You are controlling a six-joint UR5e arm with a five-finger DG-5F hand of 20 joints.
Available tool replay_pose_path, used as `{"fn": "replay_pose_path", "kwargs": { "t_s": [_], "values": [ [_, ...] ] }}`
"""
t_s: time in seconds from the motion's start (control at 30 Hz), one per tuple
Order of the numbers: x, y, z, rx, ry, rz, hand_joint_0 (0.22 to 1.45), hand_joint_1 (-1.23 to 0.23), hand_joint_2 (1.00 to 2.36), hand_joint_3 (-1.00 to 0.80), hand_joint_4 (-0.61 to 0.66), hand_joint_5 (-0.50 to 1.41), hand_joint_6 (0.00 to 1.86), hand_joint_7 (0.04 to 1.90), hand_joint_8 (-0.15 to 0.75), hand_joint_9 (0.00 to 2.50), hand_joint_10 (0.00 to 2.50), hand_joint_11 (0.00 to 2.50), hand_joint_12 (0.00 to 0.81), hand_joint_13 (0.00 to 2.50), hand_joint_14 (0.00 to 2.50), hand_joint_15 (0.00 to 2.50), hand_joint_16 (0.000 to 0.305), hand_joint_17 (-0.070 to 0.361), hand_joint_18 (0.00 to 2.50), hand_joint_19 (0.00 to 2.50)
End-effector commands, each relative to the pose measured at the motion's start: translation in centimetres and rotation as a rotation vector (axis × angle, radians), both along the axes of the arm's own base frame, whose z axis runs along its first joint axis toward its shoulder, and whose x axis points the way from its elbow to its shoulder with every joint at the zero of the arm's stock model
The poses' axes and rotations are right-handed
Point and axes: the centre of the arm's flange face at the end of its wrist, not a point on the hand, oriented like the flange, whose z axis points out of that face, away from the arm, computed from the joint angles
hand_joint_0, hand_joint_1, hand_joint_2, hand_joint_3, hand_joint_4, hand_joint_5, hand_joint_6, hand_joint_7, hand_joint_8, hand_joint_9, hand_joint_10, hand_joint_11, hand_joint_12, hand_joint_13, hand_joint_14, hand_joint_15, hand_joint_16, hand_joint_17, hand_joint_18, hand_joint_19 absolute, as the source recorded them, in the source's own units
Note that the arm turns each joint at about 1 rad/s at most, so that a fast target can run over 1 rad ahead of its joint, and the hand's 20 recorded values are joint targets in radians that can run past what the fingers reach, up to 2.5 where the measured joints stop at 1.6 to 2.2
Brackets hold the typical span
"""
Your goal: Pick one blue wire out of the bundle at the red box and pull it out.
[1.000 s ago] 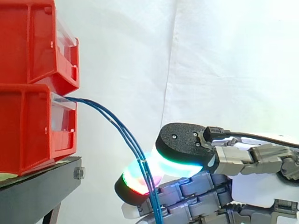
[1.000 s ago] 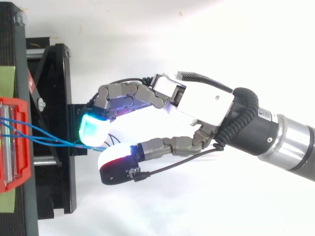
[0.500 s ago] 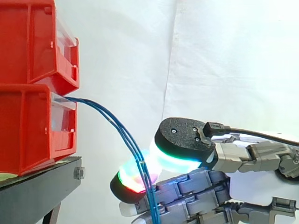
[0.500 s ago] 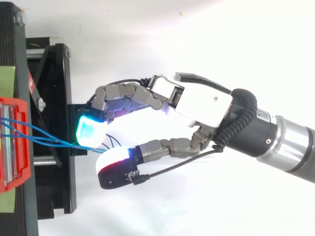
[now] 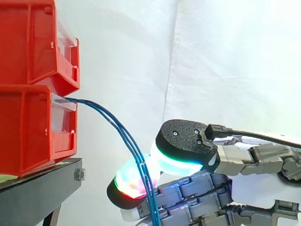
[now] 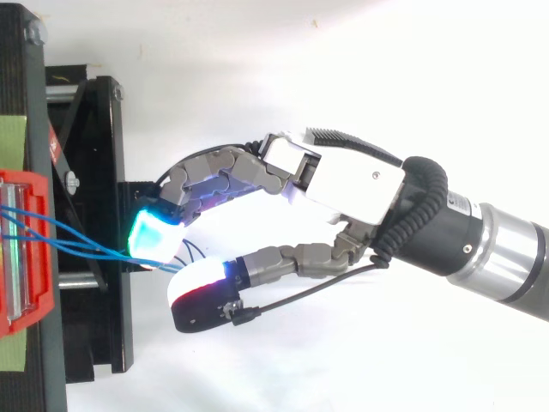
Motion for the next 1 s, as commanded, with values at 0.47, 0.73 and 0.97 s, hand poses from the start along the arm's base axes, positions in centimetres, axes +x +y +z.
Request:
{"fn": "replay_pose_path", "kwargs": {
  "t_s": [0.47, 0.73, 0.97],
  "values": [
    [0.0, 0.2, 0.0, 0.0, -0.001, 0.003, 0.6, -0.78, 1.02, -0.17, 0.09, -0.18, 0.95, 0.89, 0.332, 0.83, 0.01, 0.49, 0.401, 0.83, 0.01, 0.4, 0.051, 0.114, 0.76, 0.41],
    [0.0, 0.2, 0.0, 0.007, -0.004, 0.004, 0.61, -0.77, 1.01, -0.07, 0.06, -0.17, 0.97, 0.89, 0.367, 0.88, 0.01, 0.52, 0.429, 0.89, 0.01, 0.41, 0.057, 0.128, 0.84, 0.41],
    [-0.6, 0.4, 1.6, 0.119, 0.001, 0.069, 0.61, -0.77, 1.01, -0.05, 0.04, -0.17, 0.97, 0.9, 0.371, 0.88, 0.01, 0.52, 0.434, 0.9, 0.01, 0.42, 0.058, 0.13, 0.85, 0.4]
  ]
}}
